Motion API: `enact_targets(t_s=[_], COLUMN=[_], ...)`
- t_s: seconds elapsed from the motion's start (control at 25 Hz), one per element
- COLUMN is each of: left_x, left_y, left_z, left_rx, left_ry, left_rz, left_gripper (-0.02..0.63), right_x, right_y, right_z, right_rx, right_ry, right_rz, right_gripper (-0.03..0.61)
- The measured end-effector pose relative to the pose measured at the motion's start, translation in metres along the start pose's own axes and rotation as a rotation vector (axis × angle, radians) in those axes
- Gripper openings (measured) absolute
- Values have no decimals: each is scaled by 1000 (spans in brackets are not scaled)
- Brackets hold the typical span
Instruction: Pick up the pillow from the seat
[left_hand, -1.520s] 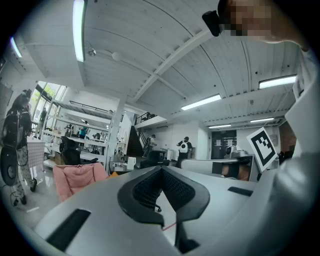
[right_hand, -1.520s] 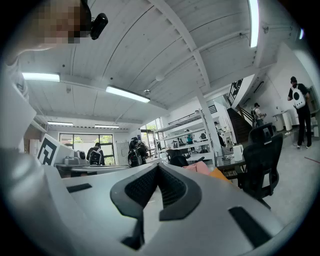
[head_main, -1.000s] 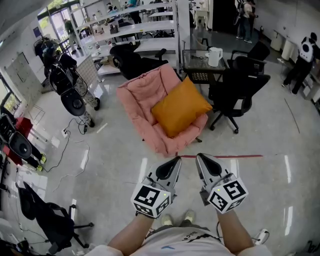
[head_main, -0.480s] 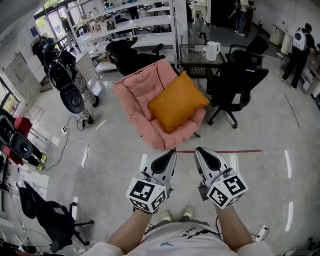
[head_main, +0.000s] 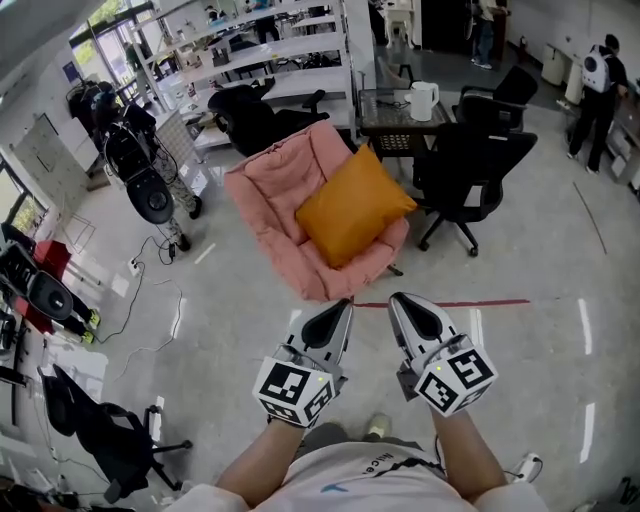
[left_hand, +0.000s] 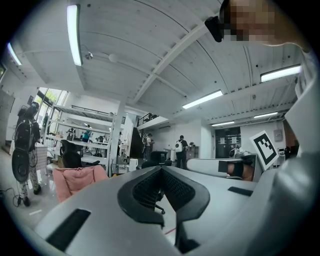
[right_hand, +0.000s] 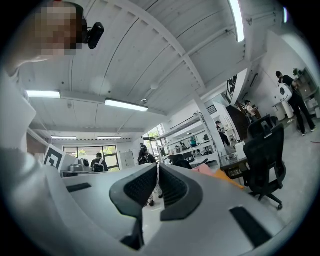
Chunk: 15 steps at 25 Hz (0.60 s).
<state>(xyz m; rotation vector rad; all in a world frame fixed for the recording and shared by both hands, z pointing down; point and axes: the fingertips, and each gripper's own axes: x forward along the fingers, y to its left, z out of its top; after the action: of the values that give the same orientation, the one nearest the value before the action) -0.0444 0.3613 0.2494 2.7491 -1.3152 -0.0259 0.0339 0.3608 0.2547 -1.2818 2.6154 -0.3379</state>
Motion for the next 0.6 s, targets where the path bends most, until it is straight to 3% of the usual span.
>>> enact_targets(t_s=[0.6], left_x=[46], left_y=[33], left_z=[-10], left_rx=[3], left_ry=[10], left_rz=[-1], left_gripper=[11], right_x=[40], right_y=[-38], right_z=[-11], right_rx=[17], right_ry=[26], right_rz=[-18], right_gripper=[20])
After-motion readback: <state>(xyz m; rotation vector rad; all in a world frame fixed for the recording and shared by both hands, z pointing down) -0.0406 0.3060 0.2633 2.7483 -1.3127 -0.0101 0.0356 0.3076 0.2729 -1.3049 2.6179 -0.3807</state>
